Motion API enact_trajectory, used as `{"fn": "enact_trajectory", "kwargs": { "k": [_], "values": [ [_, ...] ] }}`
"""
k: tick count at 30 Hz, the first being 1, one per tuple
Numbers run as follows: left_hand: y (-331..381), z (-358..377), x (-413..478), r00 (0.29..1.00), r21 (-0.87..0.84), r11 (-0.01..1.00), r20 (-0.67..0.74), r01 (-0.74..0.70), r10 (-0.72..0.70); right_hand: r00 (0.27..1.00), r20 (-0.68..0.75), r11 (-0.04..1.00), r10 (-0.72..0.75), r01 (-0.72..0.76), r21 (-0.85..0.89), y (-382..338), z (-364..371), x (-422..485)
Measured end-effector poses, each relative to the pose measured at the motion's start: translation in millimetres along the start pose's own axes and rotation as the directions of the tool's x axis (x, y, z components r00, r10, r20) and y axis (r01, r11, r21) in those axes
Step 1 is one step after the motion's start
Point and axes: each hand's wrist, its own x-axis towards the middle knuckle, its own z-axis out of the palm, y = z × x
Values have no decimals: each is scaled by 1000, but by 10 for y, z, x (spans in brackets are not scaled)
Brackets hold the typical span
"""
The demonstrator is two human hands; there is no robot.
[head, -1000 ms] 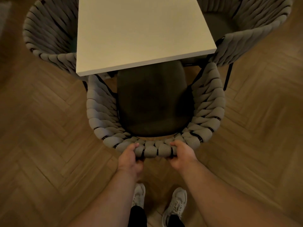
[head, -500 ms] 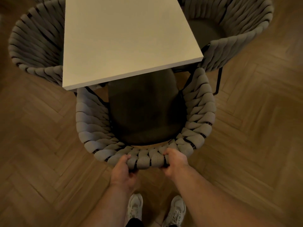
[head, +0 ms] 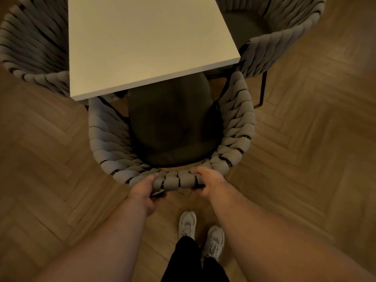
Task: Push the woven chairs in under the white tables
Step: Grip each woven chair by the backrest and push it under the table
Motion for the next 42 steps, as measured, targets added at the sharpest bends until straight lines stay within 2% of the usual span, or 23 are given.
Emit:
{"fn": "enact_trajectory", "kwargs": {
  "k": [2, 4, 5, 6, 8, 10, 11, 14, 16, 18, 22, 28, 31, 36, 42],
  "values": [
    [47, -55, -53, 983, 281, 958, -150, -56, 101, 999, 16, 993, -37, 38, -109, -21, -127, -126],
    [97, -130, -110, 892, 601, 790, -284, -120, 352, 995, 7, 956, -103, 101, -276, -79, -314, -255],
    [131, -164, -139, 838, 720, 679, -278, -141, 469, 990, -15, 921, -143, 128, -367, -140, -411, -325],
    [162, -193, -181, 796, 814, 556, -223, -165, 563, 980, -51, 878, -191, 148, -455, -216, -505, -399],
    [219, -199, -275, 725, 948, 245, -21, -205, 689, 939, -101, 757, -329, 198, -623, -418, -666, -555],
    [265, -145, -386, 674, 969, -56, 209, -242, 709, 883, -55, 589, -467, 264, -764, -627, -734, -748],
    [276, -79, -473, 661, 946, -150, 309, -287, 683, 850, -15, 479, -527, 282, -831, -713, -750, -868],
    [253, 233, -764, 590, 835, -295, 541, -465, 600, 717, 104, 157, -689, 288, -945, -923, -777, -1213],
    [223, 499, -956, 536, 764, -380, 640, -522, 551, 632, 145, 62, -761, 293, -954, -1069, -832, -1405],
    [200, 802, -1130, 492, 712, -437, 699, -550, 520, 567, 168, 9, -806, 296, -955, -1244, -953, -1556],
    [204, 1482, -1391, 445, 671, -501, 739, -546, 506, 487, 248, -129, -838, 265, -956, -1751, -1347, -1749],
    [32, 2515, -1809, 444, 706, -518, 708, -483, 550, 451, 393, -333, -801, 210, -919, -2752, -2154, -1871],
    [-175, 3000, -2052, 429, 733, -498, 677, -463, 598, 442, 419, -365, -793, 205, -908, -3254, -2521, -2011],
    [-506, 3693, -2382, 434, 736, -436, 666, -518, 607, 423, 454, -402, -784, 212, -891, -3888, -2993, -2234],
    [-459, 4309, -2560, 452, 741, -409, 657, -532, 603, 429, 503, -443, -750, 238, -864, -4453, -3182, -2309]
  ]
}}
